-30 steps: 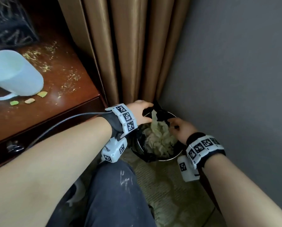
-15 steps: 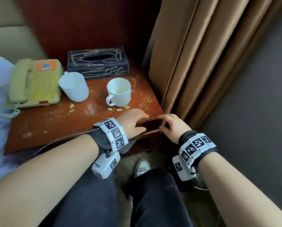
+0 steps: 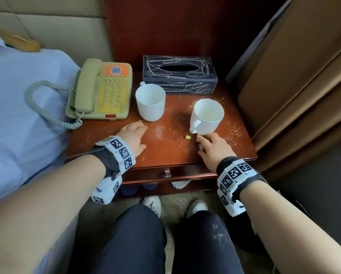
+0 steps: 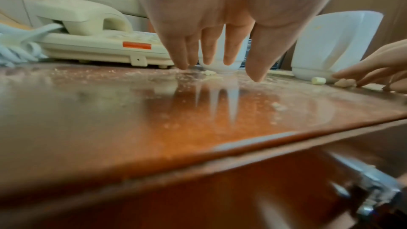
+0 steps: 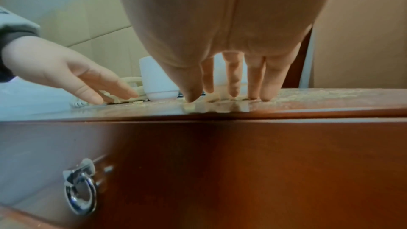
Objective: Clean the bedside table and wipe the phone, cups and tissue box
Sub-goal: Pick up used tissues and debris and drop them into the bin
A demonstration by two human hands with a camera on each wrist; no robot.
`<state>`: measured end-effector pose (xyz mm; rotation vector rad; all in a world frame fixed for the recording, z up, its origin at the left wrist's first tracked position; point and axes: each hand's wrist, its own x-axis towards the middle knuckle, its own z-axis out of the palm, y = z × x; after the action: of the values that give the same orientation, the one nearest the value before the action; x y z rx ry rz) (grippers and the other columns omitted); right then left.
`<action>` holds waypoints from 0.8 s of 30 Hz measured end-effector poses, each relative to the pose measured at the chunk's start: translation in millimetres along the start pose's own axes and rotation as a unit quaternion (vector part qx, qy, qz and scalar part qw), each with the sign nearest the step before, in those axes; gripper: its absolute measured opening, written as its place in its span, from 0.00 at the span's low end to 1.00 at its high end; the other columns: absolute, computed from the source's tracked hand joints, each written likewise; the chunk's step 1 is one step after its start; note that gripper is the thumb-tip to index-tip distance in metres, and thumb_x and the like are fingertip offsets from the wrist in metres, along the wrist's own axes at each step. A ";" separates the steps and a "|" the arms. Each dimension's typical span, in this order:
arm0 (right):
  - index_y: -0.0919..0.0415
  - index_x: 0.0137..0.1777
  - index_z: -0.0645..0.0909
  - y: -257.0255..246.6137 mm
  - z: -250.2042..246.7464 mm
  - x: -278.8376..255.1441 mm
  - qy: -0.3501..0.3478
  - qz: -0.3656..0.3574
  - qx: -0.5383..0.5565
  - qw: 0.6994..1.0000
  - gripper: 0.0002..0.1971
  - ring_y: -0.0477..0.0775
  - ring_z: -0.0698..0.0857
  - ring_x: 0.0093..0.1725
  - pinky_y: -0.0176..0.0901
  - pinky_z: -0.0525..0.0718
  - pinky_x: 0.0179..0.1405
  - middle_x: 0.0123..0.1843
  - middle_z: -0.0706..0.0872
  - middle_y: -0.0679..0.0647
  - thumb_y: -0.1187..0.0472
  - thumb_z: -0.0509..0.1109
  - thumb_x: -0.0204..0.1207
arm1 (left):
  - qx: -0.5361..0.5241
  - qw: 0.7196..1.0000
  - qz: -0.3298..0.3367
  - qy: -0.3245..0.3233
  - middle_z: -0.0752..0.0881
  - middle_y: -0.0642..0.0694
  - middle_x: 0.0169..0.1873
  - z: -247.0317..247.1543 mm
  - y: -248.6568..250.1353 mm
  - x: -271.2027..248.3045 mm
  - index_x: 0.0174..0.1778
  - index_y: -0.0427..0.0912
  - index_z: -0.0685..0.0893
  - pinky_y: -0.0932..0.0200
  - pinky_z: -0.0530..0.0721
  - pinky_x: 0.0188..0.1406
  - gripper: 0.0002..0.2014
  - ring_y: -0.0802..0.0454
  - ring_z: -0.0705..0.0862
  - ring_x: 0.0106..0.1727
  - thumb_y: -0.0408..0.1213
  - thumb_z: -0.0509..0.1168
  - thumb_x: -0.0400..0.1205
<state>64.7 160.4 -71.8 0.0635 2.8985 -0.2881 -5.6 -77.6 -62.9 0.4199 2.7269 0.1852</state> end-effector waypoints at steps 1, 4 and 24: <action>0.52 0.78 0.63 -1.7 0.9 0.7 0.002 0.004 -0.007 1.000 0.26 0.61 0.67 0.72 0.51 0.72 0.69 0.74 0.66 0.56 0.56 0.61 0.80 | 0.012 1.000 -0.001 -0.007 0.50 0.48 0.83 -1.7 -2.3 3.8 0.82 0.46 0.55 0.50 0.56 0.82 0.32 0.46 0.51 0.83 0.41 0.60 0.83; 0.55 0.77 0.65 -6.8 2.0 2.5 -0.006 0.004 -0.017 1.000 0.24 0.62 0.67 0.71 0.51 0.72 0.69 0.73 0.66 0.57 0.57 0.60 0.81 | 0.029 0.999 0.002 -0.020 0.50 0.48 0.83 -6.1 -6.4 13.1 0.82 0.45 0.55 0.51 0.58 0.81 0.30 0.46 0.52 0.83 0.39 0.58 0.84; 0.64 0.53 0.84 -15.2 6.9 8.8 0.033 0.011 0.142 0.989 0.11 0.57 0.81 0.54 0.35 0.74 0.52 0.57 0.80 0.58 0.71 0.63 0.76 | -0.024 0.999 -0.005 -0.030 0.78 0.40 0.65 -11.9 12.7 16.2 0.66 0.40 0.78 0.57 0.75 0.59 0.17 0.43 0.78 0.65 0.28 0.58 0.82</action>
<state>56.8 144.3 -77.5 0.1535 2.8975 -0.7061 -21.1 -61.4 -55.2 0.3923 2.6594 0.2326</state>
